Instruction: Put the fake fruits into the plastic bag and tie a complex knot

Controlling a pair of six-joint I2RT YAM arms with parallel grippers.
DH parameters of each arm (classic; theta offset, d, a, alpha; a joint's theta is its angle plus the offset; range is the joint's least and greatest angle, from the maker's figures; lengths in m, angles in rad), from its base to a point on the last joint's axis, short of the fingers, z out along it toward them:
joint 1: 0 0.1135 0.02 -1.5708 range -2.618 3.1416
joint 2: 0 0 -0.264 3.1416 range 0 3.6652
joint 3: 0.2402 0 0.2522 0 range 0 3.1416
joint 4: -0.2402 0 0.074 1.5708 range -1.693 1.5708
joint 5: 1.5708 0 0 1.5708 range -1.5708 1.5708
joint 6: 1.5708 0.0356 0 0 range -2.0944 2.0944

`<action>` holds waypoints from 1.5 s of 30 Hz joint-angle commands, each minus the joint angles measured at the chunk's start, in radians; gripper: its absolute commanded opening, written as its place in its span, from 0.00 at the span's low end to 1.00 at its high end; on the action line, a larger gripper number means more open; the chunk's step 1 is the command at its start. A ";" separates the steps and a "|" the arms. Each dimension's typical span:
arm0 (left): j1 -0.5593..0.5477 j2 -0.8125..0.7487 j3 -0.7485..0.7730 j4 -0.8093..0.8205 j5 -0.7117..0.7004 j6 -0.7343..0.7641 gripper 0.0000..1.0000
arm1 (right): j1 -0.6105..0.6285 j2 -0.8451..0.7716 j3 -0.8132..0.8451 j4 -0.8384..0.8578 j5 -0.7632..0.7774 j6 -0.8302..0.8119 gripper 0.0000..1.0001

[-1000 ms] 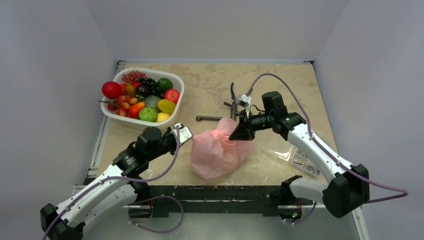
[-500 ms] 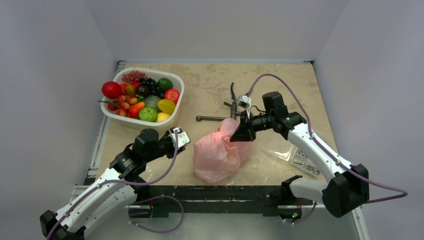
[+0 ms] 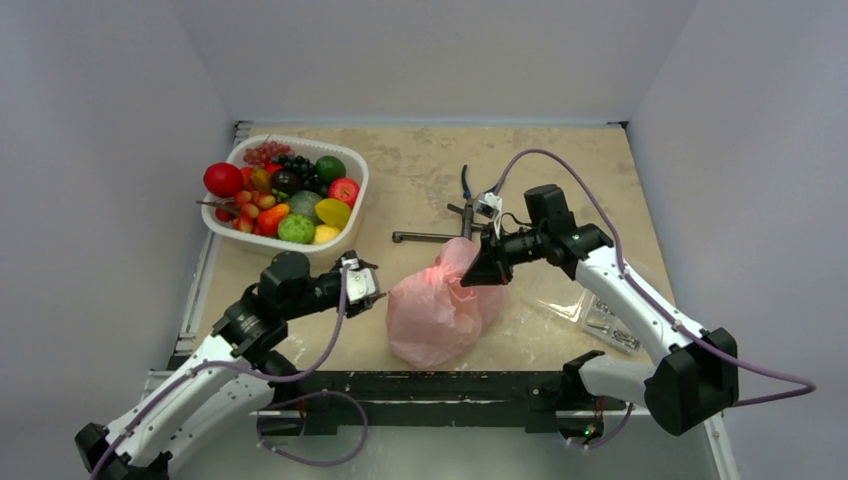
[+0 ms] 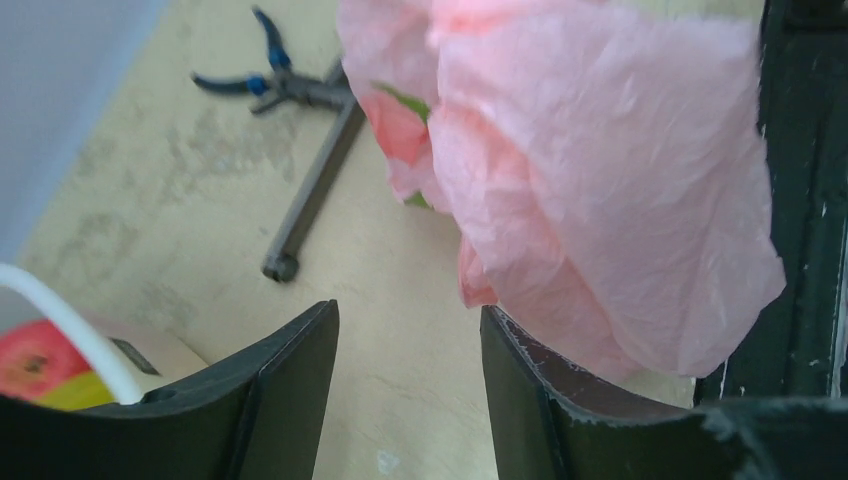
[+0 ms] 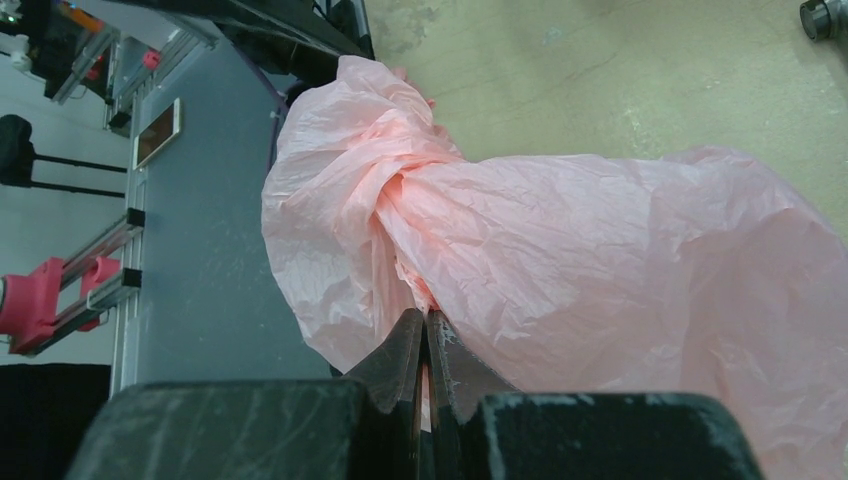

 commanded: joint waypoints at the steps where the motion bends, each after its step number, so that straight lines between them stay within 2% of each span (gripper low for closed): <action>1: -0.017 -0.060 0.179 0.001 0.075 0.065 0.52 | -0.002 -0.032 0.004 0.069 -0.037 0.097 0.00; 3: -0.069 0.007 0.255 -0.015 -0.013 0.105 0.48 | -0.001 -0.031 0.000 0.077 -0.040 0.112 0.00; 5: -0.110 0.073 0.318 0.004 0.008 0.146 0.47 | -0.002 -0.024 -0.001 0.089 -0.045 0.125 0.00; 10: -0.342 0.273 0.474 0.037 -0.100 0.216 0.31 | -0.001 -0.003 -0.003 0.150 -0.060 0.227 0.00; 13: -0.420 0.347 0.464 0.090 -0.157 0.299 0.32 | -0.001 0.010 -0.002 0.170 -0.077 0.252 0.00; 19: -0.463 0.400 0.404 0.119 -0.250 0.364 0.40 | -0.001 0.019 0.001 0.181 -0.110 0.259 0.00; 32: -0.498 0.504 0.318 0.217 -0.368 0.457 0.42 | 0.028 0.038 0.011 0.191 -0.137 0.230 0.00; 34: -0.498 0.515 0.309 0.244 -0.386 0.459 0.38 | 0.038 0.039 0.020 0.168 -0.135 0.202 0.00; 36: -0.498 0.516 0.307 0.253 -0.405 0.445 0.26 | 0.049 0.039 0.025 0.156 -0.130 0.186 0.00; 37: -0.498 0.513 0.309 0.250 -0.408 0.425 0.13 | 0.049 0.041 0.028 0.150 -0.121 0.181 0.05; 39: -0.498 0.509 0.318 0.227 -0.416 0.386 0.00 | 0.049 0.043 0.043 0.139 -0.113 0.165 0.24; 41: -0.496 0.499 0.324 0.199 -0.419 0.322 0.00 | 0.034 0.039 0.079 0.101 -0.066 0.145 0.48; 42: -0.495 0.493 0.325 0.181 -0.417 0.290 0.00 | 0.017 0.036 0.099 0.068 -0.049 0.114 0.56; 44: -0.489 0.484 0.329 0.140 -0.405 0.204 0.00 | -0.011 0.024 0.133 0.023 -0.014 0.095 0.65; 45: -0.489 0.483 0.334 0.123 -0.401 0.162 0.00 | -0.021 0.012 0.145 0.006 -0.003 0.096 0.67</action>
